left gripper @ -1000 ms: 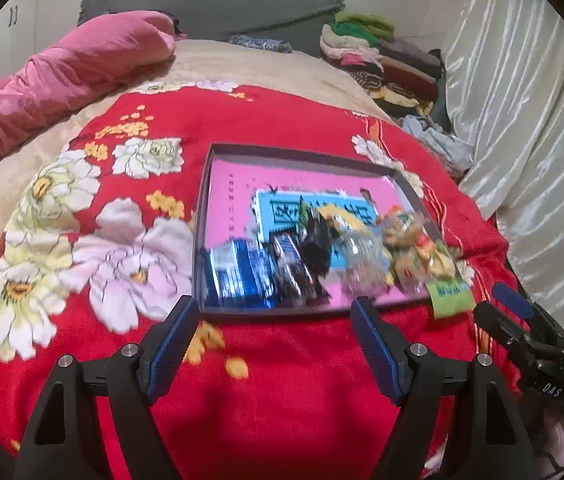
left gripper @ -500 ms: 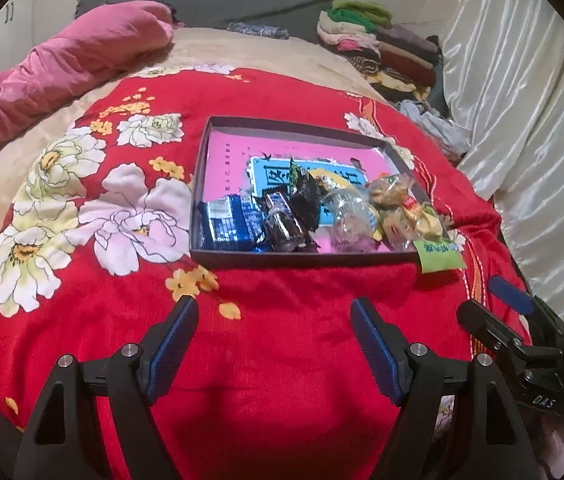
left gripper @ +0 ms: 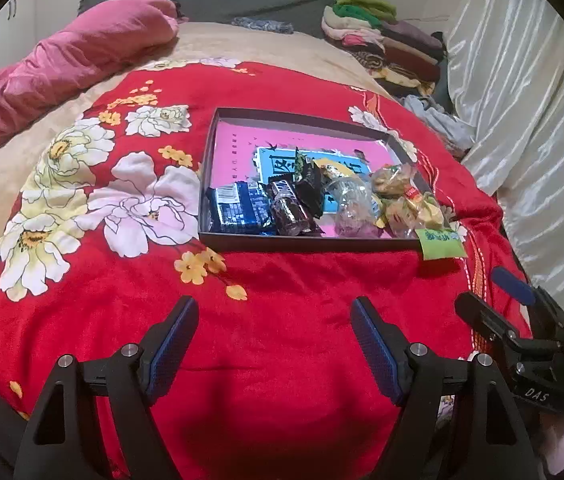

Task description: Organize snacks

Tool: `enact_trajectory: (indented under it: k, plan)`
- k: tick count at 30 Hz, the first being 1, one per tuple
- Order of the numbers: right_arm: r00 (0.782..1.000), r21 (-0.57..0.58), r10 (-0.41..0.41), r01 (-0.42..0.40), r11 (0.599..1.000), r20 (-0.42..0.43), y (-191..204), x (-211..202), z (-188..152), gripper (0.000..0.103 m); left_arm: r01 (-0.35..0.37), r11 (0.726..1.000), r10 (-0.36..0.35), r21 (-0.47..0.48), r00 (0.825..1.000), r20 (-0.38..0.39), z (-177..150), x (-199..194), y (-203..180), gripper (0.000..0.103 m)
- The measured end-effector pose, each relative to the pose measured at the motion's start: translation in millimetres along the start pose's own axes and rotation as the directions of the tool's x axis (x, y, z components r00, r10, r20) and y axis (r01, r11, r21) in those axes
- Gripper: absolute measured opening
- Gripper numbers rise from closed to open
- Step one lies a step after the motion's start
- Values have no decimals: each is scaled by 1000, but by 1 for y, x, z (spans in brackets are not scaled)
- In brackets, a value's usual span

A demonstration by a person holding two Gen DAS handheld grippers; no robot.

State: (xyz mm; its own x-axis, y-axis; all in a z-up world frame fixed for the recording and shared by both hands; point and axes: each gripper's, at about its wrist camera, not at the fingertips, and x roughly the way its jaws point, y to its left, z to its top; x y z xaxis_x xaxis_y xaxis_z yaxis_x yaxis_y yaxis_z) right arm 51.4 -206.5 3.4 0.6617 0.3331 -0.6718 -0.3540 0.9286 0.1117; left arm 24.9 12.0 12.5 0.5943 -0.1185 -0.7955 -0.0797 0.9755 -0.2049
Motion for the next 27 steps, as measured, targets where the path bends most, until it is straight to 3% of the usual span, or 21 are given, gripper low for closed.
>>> enact_trajectory:
  k: [27]
  plan:
    - [1000, -17, -4, 4, 1000, 0, 3, 0, -1, 98, -14, 1000, 14, 14, 999, 31, -1, -7, -3, 80]
